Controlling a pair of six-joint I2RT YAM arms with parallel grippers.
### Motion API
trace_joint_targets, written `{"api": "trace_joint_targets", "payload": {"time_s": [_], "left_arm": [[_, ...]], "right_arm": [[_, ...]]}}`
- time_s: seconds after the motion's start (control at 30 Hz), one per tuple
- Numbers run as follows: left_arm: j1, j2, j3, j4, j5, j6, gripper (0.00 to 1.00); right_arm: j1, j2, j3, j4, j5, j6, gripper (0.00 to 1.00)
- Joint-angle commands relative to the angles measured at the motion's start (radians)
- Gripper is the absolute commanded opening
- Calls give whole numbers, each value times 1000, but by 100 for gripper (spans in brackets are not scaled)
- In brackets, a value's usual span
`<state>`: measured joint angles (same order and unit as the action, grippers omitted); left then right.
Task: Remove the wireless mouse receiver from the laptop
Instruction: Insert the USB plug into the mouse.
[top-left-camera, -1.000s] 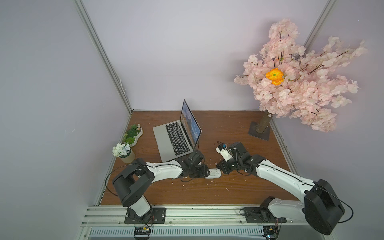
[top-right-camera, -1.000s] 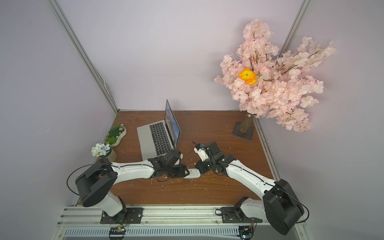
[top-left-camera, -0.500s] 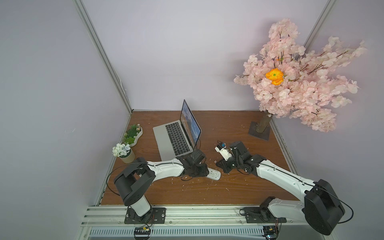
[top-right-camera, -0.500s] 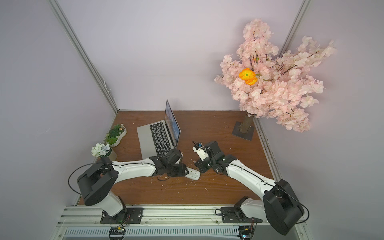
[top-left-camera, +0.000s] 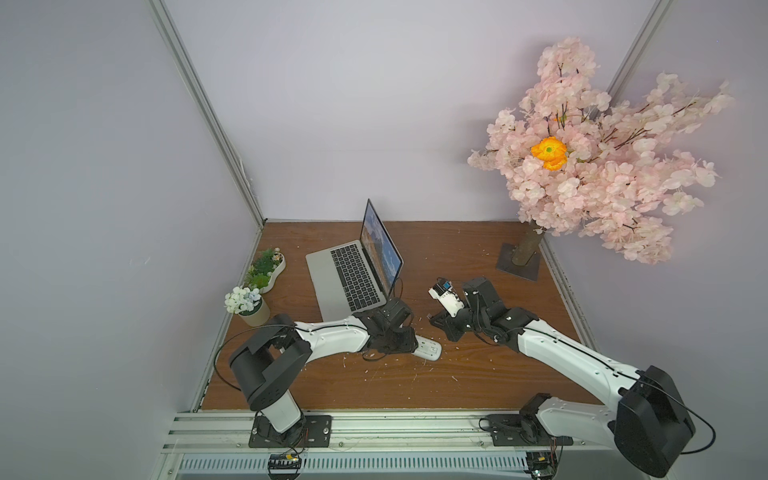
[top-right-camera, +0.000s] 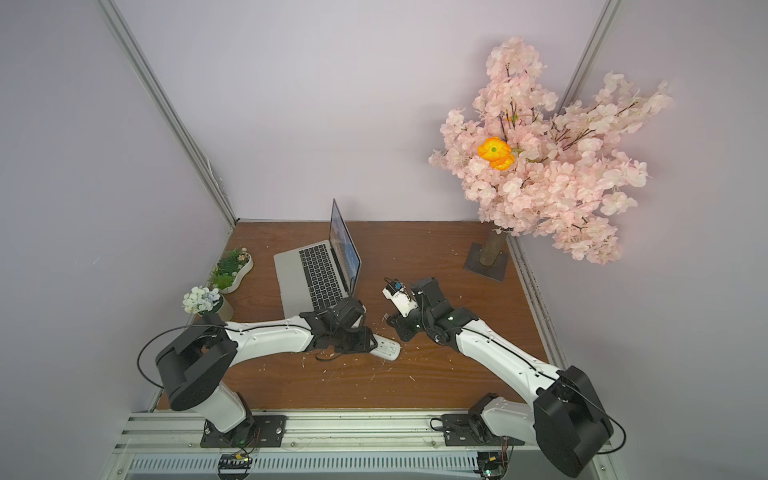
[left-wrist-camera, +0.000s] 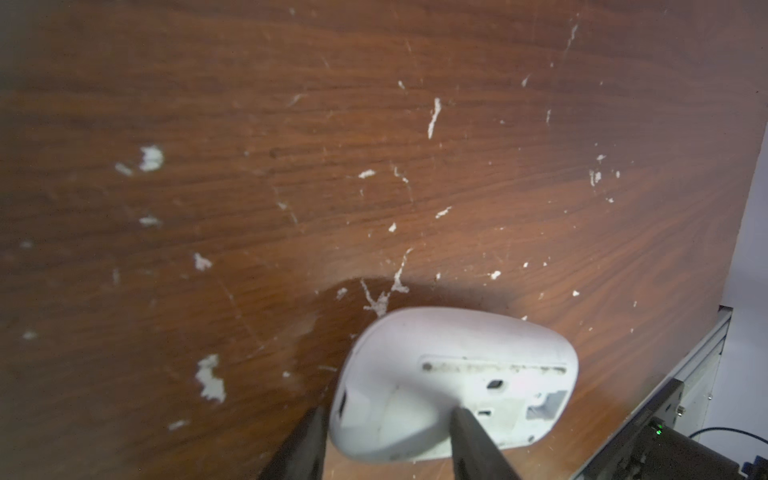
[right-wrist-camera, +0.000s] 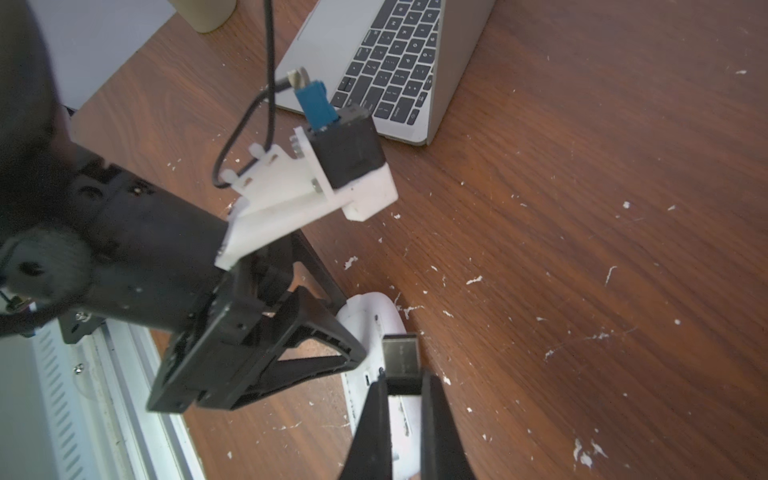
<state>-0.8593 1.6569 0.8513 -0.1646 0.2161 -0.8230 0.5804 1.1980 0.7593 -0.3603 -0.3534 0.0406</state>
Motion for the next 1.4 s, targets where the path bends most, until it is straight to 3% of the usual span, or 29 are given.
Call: {"api": "trace_joint_targets", "payload": {"time_s": [0.0, 0.3, 0.47, 0.67, 1.37], "left_arm": [[2, 78, -46, -162, -104, 28, 52], [0, 74, -44, -163, -104, 33, 52], [2, 75, -43, -161, -107, 27, 52], [1, 75, -45, -160, -107, 22, 52], [-4, 94, -29, -159, -104, 14, 52]], "right_arm": [[0, -61, 1, -13, -11, -2, 0], [-3, -6, 76, -155, 25, -305, 0], [2, -17, 7, -147, 8, -483, 0], [13, -66, -105, -79, -67, -528, 0], [64, -12, -178, 16, -54, -521, 0]]}}
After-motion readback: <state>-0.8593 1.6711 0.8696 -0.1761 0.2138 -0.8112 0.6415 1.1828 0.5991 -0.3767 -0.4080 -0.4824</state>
